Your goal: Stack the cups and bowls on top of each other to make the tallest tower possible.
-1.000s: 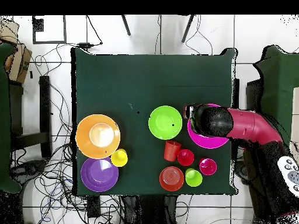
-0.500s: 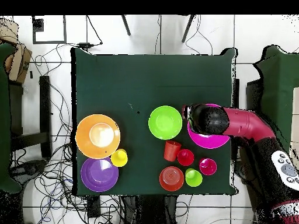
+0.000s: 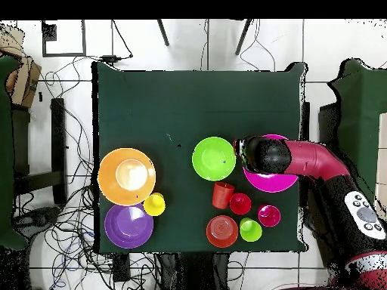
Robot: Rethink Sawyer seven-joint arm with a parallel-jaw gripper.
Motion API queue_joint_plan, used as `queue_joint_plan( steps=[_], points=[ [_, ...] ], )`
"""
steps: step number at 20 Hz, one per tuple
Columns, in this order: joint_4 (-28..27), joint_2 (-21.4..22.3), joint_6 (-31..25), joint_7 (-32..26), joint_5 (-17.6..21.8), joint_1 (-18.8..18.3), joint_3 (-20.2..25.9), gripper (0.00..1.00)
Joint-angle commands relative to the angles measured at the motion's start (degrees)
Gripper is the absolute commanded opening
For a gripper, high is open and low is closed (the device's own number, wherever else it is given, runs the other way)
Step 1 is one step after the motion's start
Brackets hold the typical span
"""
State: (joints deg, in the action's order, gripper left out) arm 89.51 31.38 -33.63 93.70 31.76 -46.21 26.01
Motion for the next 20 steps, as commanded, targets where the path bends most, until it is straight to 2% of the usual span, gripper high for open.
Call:
queue_joint_plan(
  steps=[1,3,4,20],
  points=[
    [-3.43,-0.86,-2.6,-12.11,5.02,0.97,3.41,1.0],
    [-3.25,-0.74,-2.55,-12.48,5.22,0.81,3.51,1.0],
    [-3.36,-0.55,-2.18,-13.03,6.09,0.95,3.54,0.0],
    [-1.89,1.44,-1.9,-11.13,6.18,1.09,3.62,0.0]
  ],
)
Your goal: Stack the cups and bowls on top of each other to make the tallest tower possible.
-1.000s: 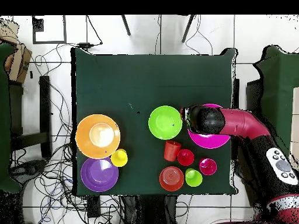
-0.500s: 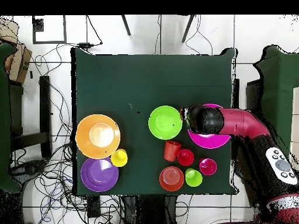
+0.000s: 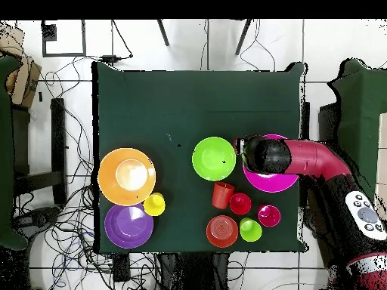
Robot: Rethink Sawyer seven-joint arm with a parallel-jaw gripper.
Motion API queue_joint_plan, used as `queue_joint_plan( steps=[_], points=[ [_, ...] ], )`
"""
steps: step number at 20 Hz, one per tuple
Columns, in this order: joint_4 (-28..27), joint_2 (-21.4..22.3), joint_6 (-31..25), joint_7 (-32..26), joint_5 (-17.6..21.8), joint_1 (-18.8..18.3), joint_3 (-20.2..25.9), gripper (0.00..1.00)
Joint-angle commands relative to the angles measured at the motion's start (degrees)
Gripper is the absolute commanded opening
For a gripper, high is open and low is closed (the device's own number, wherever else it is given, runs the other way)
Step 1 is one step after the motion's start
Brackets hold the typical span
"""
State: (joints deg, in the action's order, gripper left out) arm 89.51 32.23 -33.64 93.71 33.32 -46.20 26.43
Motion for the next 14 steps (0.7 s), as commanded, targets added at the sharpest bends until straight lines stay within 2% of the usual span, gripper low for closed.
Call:
queue_joint_plan(
  steps=[1,2,14],
  points=[
    [-1.87,0.58,-1.81,-11.19,4.68,1.07,3.23,0.0],
    [-1.77,0.65,-1.39,-11.76,5.17,1.02,3.47,1.0],
    [-1.02,0.11,-0.92,-10.82,4.63,0.06,3.81,1.0]
  ],
)
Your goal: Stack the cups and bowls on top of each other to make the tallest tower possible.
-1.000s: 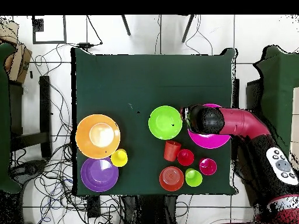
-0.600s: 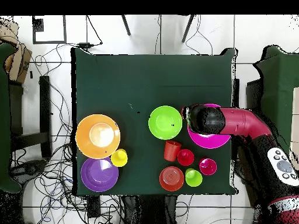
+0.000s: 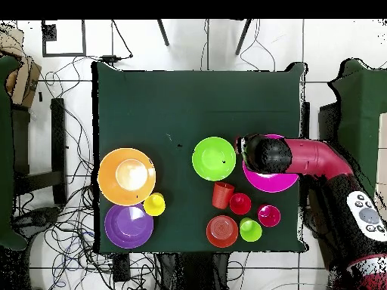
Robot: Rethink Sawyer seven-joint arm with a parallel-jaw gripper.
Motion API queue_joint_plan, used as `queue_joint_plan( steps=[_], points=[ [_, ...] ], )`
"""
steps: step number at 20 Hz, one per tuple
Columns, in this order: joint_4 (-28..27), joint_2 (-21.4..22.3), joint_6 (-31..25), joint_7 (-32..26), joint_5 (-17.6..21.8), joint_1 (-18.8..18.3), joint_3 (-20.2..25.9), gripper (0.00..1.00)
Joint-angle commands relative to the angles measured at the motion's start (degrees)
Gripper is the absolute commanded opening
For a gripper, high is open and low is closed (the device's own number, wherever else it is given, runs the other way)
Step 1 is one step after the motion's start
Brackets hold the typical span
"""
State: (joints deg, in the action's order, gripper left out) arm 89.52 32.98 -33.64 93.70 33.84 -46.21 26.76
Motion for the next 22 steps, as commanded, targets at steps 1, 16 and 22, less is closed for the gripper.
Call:
queue_joint_plan(
  steps=[1,16,22],
  points=[
    [-1.41,-1.3,-0.71,-10.83,4.34,0.06,3.4,1.0],
    [-3.4,-4.04,0.37,-10.79,7.08,0.5,1.47,1.0],
    [-4.17,-4.27,-0.07,-10.86,7.66,0.28,1.85,1.0]
  ],
)
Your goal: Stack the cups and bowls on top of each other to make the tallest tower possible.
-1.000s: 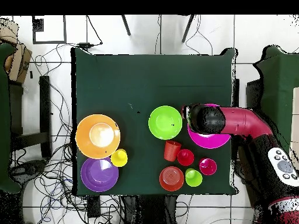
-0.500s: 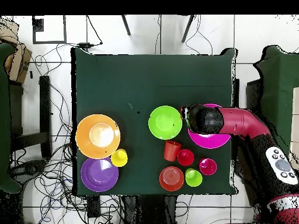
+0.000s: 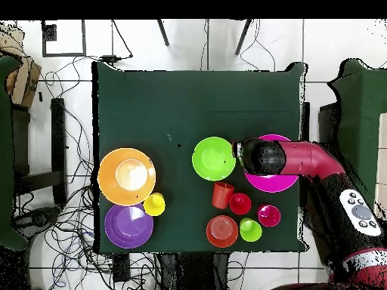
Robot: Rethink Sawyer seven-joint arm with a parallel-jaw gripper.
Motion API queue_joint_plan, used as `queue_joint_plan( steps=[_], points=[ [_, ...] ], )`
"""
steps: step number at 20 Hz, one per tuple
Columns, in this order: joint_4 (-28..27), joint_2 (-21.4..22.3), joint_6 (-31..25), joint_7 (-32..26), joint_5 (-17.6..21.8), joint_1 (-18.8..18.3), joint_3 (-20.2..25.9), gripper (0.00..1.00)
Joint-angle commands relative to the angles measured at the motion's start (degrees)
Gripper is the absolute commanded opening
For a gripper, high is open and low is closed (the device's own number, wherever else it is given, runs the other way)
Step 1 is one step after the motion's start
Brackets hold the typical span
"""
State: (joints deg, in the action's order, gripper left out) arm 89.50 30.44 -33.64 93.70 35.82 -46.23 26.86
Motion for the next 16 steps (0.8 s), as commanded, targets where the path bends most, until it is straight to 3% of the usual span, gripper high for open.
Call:
queue_joint_plan(
  steps=[1,16],
  points=[
    [-4.39,-1.83,-0.25,-10.87,5.73,0.33,1.84,1.0],
    [-3.15,1.3,-0.35,-8.4,5.34,0.24,0.64,1.0]
  ],
)
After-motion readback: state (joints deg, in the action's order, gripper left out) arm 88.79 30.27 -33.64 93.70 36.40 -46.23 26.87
